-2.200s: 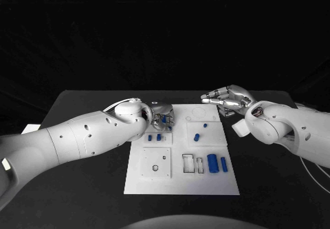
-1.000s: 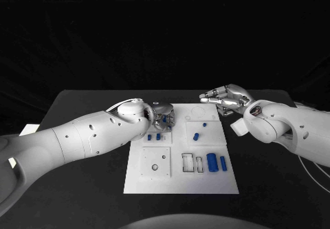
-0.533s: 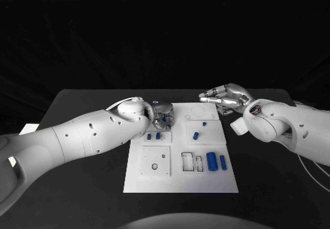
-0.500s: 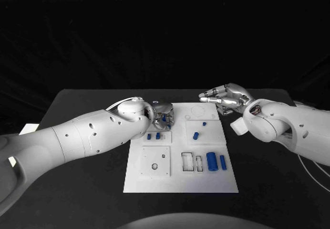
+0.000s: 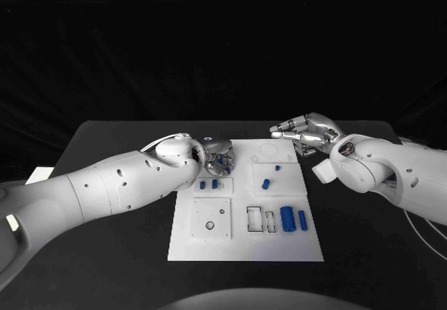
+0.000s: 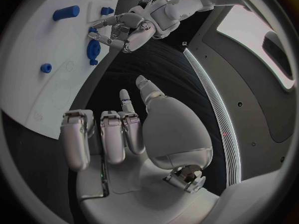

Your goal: Assemble the parts on the task board

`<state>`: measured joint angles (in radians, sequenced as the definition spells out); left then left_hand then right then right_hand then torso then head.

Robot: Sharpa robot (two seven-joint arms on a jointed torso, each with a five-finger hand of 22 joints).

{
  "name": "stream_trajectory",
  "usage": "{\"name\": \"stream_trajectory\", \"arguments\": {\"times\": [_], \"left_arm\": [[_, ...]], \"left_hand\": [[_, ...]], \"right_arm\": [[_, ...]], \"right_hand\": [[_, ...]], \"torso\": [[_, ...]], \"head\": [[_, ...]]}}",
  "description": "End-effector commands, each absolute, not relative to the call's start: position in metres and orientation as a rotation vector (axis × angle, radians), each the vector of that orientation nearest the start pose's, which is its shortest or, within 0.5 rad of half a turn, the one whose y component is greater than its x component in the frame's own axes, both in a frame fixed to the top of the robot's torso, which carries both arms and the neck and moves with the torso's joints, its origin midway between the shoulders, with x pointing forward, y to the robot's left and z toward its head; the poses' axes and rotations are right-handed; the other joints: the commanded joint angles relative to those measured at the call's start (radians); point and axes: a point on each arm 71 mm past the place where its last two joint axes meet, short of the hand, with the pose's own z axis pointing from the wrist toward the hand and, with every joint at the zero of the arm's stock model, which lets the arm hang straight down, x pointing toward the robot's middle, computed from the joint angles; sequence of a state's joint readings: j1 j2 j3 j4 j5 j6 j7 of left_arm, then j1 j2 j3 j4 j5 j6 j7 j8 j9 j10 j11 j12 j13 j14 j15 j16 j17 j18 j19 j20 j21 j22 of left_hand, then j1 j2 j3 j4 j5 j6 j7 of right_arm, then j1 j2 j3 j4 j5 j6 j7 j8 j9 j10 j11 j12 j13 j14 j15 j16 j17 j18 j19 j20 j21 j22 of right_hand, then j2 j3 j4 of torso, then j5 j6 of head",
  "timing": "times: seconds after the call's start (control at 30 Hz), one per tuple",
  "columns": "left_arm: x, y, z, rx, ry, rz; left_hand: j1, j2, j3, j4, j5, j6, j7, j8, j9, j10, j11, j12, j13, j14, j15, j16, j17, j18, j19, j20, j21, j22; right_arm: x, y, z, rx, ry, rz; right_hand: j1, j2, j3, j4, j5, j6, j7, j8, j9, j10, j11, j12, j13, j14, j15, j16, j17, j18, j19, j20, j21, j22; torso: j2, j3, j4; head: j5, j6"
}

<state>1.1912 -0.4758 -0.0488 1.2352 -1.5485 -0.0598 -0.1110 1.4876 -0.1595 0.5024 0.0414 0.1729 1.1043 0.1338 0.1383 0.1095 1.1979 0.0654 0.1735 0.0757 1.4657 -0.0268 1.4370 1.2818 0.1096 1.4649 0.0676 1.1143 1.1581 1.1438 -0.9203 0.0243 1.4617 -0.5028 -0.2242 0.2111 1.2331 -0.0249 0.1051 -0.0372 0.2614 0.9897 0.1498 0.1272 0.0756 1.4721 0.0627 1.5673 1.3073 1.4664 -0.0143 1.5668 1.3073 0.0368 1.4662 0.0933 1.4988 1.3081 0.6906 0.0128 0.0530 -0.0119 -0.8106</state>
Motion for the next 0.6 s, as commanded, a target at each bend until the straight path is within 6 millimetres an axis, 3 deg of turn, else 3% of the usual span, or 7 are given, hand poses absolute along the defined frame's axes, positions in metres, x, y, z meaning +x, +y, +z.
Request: {"name": "stream_trajectory", "arguments": {"times": [0.03,0.6], "left_arm": [[0.514,0.086,-0.216,0.392,1.821,-0.659],[0.505,0.115,-0.188,0.319,1.783,-0.681]], "left_hand": [[-0.013,-0.001,0.008,0.001,0.003,0.011,0.000,-0.004,0.000,0.010,-0.001,-0.006,0.003,0.050,0.005,0.007,0.000,-0.013,0.018,0.006,0.007,0.002],[-0.032,-0.006,0.016,-0.007,0.001,0.021,-0.001,-0.007,0.000,0.022,-0.002,-0.017,0.004,0.051,0.005,0.009,0.002,-0.013,0.018,0.006,0.011,0.007]], "right_arm": [[0.491,-0.255,-0.191,0.705,1.660,1.261],[0.491,-0.257,-0.190,0.706,1.659,1.259]], "right_hand": [[0.001,0.011,-0.005,-0.001,0.005,-0.007,0.001,-0.001,-0.001,0.099,0.002,0.003,0.264,0.104,0.008,0.004,0.263,0.001,0.021,0.009,-0.006,0.099],[0.000,0.012,-0.005,-0.001,0.005,-0.007,0.001,-0.001,-0.001,0.099,0.002,0.003,0.264,0.104,0.008,0.004,0.263,0.001,0.021,0.009,-0.006,0.099]], "torso": [[0.000,0.0008,0.0001],[-0.005,0.0016,0.0040]], "head": [[0.001,0.001],[0.012,0.008]]}}
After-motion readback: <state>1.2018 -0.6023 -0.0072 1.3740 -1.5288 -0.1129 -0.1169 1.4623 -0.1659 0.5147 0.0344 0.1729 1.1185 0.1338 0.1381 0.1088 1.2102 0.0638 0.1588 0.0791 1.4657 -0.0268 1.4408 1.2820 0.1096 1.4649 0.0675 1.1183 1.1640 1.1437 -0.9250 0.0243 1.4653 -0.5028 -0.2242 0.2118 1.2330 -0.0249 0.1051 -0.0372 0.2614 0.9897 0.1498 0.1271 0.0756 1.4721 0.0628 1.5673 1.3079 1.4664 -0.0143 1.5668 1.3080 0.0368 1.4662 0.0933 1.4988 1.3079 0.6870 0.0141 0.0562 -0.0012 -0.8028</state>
